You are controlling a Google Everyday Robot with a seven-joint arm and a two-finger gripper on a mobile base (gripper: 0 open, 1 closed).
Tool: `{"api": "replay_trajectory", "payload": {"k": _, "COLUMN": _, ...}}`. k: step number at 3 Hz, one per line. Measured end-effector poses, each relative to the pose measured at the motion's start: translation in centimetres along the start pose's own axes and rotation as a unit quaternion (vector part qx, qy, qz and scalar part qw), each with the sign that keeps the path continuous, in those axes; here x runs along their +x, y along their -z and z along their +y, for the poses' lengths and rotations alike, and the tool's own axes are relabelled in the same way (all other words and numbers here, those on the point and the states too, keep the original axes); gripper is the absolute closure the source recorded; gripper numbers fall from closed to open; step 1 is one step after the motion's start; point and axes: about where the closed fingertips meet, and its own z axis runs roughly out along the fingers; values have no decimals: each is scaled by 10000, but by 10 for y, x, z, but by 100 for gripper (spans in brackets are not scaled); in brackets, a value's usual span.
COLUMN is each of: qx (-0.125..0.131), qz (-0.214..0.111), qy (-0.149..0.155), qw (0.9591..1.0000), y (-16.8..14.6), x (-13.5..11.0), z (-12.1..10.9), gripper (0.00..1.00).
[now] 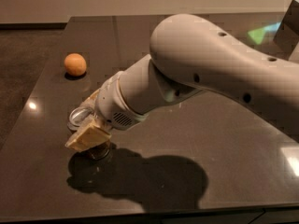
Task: Move orange can near green can
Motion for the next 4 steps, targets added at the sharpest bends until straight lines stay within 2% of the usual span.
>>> {"api": "replay_trajectory", "payload": {"k": 1, "qx": 18, "qz": -69, "qy": -27, "qw": 10000, "y": 6, "x": 0, "z": -4, "gripper": 79}}
{"api": "replay_trajectory", "payload": {"k": 2, "qx": 395, "qz": -116, "qy": -237, "qw": 9989, "y": 43, "x": 8, "z": -39, "gripper": 100}}
{"api": "replay_trajectory", "payload": {"k": 3, "qx": 818, "qz": -204, "qy": -510, "qw": 9951, "y": 83, "x": 20, "z": -78, "gripper": 100}}
{"api": "replay_trajectory", "payload": {"k": 4, "qx": 1172, "qz": -197, "qy": -867, "qw": 9891, "y": 116, "x": 44, "z": -115, "gripper": 100}}
